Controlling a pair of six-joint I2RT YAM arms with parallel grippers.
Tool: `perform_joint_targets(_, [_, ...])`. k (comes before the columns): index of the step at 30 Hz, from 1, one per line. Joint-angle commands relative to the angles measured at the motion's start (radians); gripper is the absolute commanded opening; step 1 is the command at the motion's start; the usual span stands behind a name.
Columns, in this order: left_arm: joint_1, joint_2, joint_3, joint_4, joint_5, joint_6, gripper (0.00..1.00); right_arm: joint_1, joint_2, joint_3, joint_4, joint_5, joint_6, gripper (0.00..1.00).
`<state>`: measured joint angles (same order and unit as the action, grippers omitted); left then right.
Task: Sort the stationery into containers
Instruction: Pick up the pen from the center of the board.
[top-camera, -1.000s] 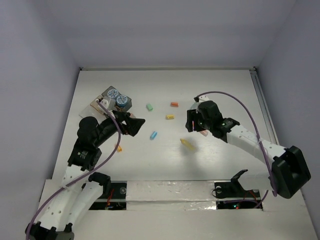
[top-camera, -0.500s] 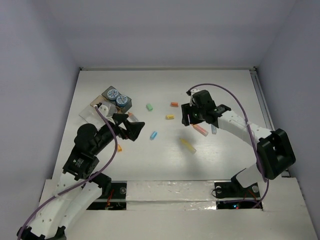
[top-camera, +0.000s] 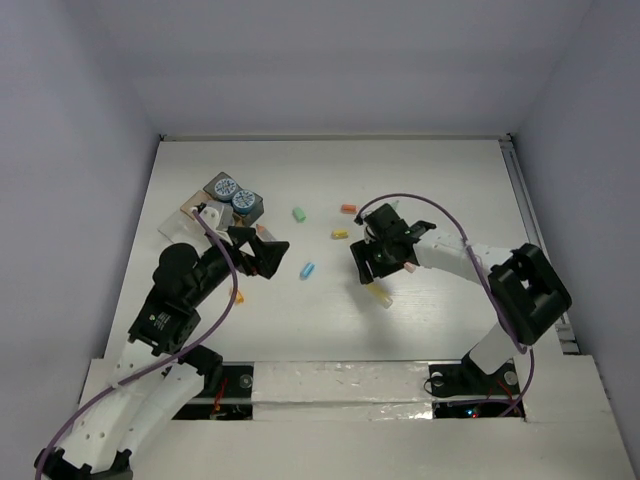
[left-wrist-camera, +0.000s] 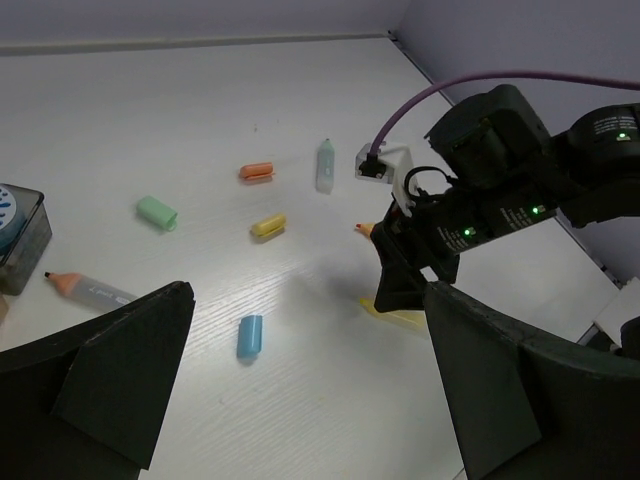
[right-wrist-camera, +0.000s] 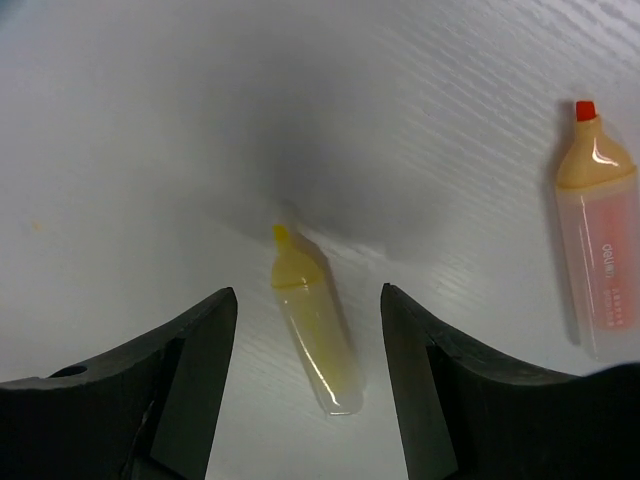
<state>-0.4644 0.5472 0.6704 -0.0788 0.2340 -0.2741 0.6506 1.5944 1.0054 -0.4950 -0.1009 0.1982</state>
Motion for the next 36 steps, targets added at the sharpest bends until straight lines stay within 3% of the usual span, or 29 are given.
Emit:
perform_joint_targets(1, [0.001, 0.003, 0.038, 0.031, -0.002, 0.003, 0.99, 0.017, 0.041, -0.007, -0.03, 0.041, -0.005, 0.65])
perform_joint_targets(8, [0.012, 0.008, 0.035, 0.034, -0.001, 0.0, 0.99, 0.058, 0.113, 0.012, -0.033, 0.067, -0.002, 0.64])
perform_joint_targets(11, [0.021, 0.011, 0.035, 0.036, 0.001, 0.0, 0.99, 0.069, 0.133, 0.018, -0.045, 0.095, 0.012, 0.57])
perform_joint_targets(14, [0.021, 0.013, 0.034, 0.036, 0.002, 0.0, 0.99, 0.087, 0.145, 0.024, -0.062, 0.13, 0.029, 0.42])
perform_joint_targets(17, [0.021, 0.014, 0.034, 0.036, 0.002, 0.0, 0.99, 0.098, 0.159, 0.05, -0.105, 0.194, 0.052, 0.4])
perform_joint_targets(19, [0.021, 0.016, 0.032, 0.036, 0.004, 0.0, 0.99, 0.107, 0.157, 0.059, -0.109, 0.199, 0.058, 0.23])
perform_joint_targets(24, [0.021, 0.019, 0.029, 0.045, 0.022, -0.002, 0.99, 0.107, 0.098, 0.059, -0.065, 0.201, 0.089, 0.13])
perform_joint_targets(30, [0.021, 0.086, 0.017, 0.097, 0.21, -0.008, 0.99, 0.107, -0.057, 0.134, 0.076, 0.193, 0.134, 0.12])
perform_joint_targets(36, [0.03, 0.152, 0.011, 0.119, 0.287, -0.022, 0.98, 0.107, -0.152, 0.148, 0.422, 0.112, 0.263, 0.14])
